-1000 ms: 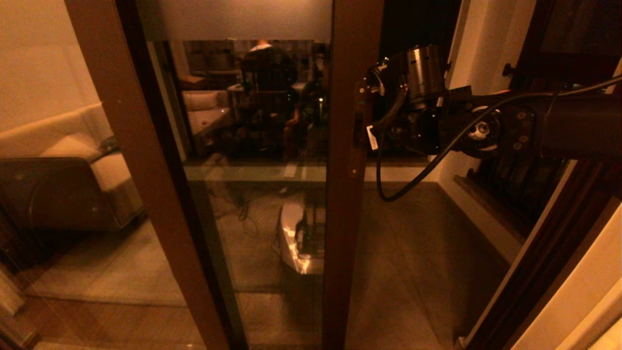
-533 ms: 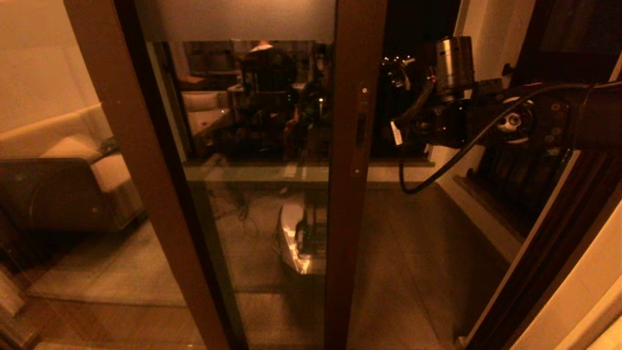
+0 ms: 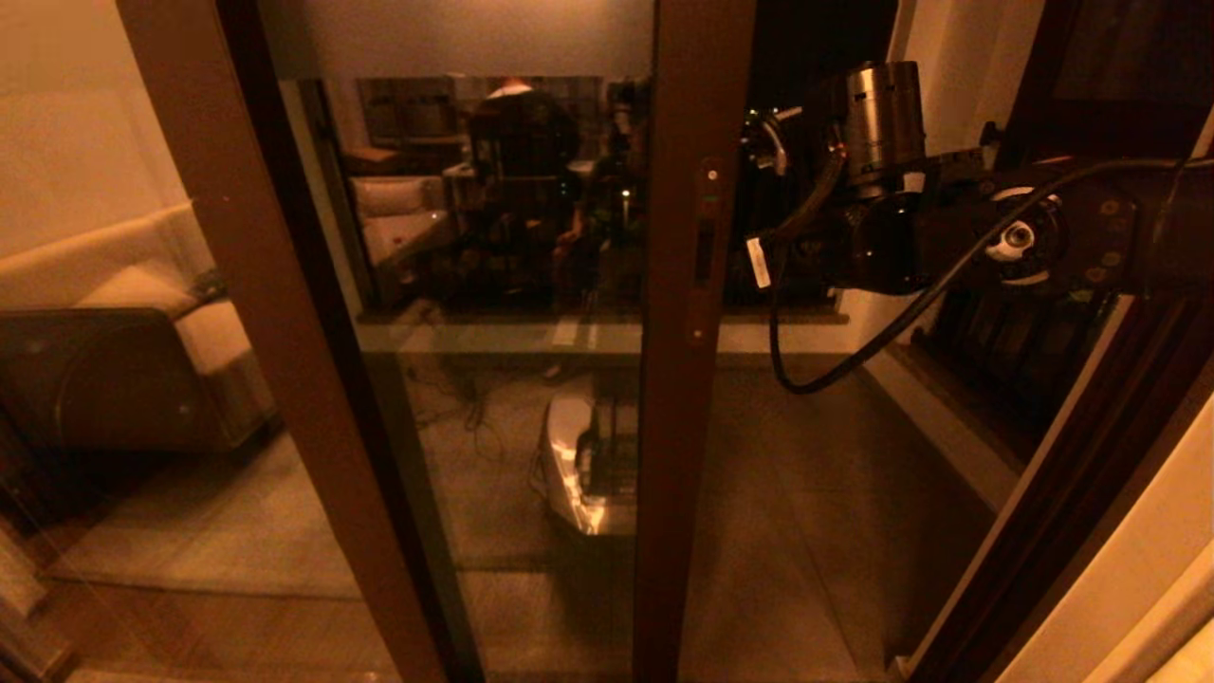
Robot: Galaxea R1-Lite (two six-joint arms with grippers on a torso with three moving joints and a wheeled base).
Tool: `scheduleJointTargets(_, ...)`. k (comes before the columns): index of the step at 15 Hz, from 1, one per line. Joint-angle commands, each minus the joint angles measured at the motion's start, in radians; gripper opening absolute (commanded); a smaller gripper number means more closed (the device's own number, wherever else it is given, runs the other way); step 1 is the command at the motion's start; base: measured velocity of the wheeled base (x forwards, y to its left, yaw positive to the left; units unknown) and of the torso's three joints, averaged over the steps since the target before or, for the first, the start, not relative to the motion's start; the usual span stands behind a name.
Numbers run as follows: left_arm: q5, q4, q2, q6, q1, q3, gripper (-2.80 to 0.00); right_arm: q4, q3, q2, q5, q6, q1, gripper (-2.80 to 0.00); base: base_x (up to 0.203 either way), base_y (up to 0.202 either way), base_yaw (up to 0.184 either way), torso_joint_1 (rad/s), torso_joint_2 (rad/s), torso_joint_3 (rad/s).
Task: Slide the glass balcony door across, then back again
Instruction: Close the slid door
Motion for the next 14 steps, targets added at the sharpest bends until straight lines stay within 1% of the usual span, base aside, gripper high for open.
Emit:
scheduleJointTargets(1, -0.001, -0.001, 0.001, 0.001, 0.000, 0.031, -2.80, 0.000, 0.003, -0.024, 0.001, 0.005, 0.016, 0.00, 0.000, 0.000, 0.000, 0.000, 0.00, 0.000)
scheduleJointTargets(4, 0.000, -0.001, 0.001, 0.001, 0.000, 0.029, -2.80, -0.001, -0.014, -0.002, 0.021, 0.022, 0.023, 0.00, 0.000, 0.000, 0.000, 0.000, 0.00, 0.000)
scheduleJointTargets(9, 0.000, -0.001, 0.001, 0.001, 0.000, 0.029, -2.80, -0.002, -0.096, 0.094, 0.022, 0.050, 0.013, 0.00, 0.000, 0.000, 0.000, 0.000, 0.00, 0.000)
scheduleJointTargets(14, 0.000, -0.001, 0.001, 0.001, 0.000, 0.031, -2.80, -0.001, -0.101, 0.114, 0.017, 0.041, 0.000, 0.00, 0.000, 0.000, 0.000, 0.000, 0.00, 0.000)
